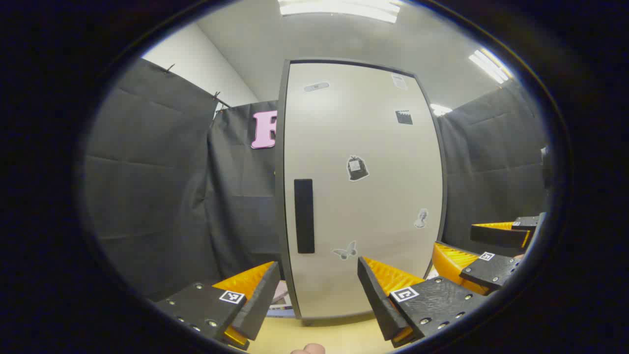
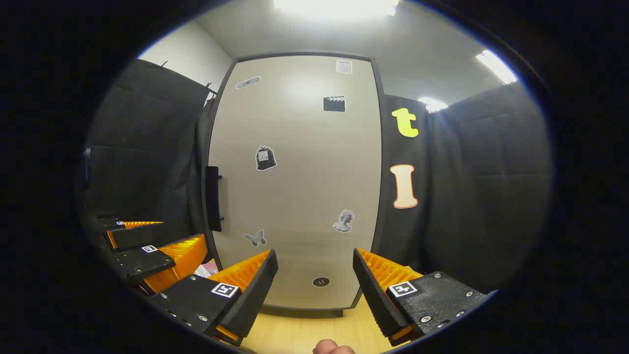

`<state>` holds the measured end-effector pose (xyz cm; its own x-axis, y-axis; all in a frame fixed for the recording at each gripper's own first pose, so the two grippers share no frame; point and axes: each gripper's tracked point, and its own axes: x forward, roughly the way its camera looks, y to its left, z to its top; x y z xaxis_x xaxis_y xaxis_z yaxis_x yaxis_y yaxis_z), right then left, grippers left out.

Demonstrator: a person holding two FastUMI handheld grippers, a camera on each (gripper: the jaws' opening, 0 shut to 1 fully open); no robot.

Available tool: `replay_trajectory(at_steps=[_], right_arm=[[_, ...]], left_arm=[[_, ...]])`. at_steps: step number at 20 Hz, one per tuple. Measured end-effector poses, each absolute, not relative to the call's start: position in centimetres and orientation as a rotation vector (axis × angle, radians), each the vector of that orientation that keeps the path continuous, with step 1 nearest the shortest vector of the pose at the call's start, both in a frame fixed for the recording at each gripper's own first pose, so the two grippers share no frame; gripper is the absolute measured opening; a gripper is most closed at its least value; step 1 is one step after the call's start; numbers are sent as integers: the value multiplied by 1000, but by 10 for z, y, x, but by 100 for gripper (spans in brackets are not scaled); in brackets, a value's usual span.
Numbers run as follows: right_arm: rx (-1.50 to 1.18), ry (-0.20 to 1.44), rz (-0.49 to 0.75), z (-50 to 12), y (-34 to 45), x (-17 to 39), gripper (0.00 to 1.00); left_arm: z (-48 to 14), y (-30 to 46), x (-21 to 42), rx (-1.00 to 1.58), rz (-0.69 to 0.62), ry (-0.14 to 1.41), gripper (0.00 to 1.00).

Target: Open the cabinet door with the right hand, grasp the bottle in the cabinet with the left hand and place it on the coaster, then close the cabinet door with the right hand.

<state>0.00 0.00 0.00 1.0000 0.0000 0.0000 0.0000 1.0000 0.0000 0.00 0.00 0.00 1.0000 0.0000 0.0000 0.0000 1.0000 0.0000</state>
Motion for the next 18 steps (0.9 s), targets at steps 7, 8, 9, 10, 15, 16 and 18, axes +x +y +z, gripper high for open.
replay_trajectory(at_steps=[7,8,9,10,15,16,18], right_arm=[[-8,0,0,-1,-9,7,95],[-6,-2,-1,0,-10,7,95],[-7,-3,-7,0,-12,7,95],[-7,-6,-4,2,-13,7,95],[-10,-12,2,3,-13,5,96],[-10,-13,3,3,-13,5,95],[-7,-13,-1,3,-16,5,95]], left_arm=[[-1,-11,6,17,-5,5,91],[1,-12,6,19,-7,1,91],[0,-12,6,20,-5,1,91],[1,-11,6,18,-1,0,91],[-1,-11,5,-14,0,5,91],[0,-13,5,-19,-3,3,91],[2,-14,5,-19,-6,2,91]])
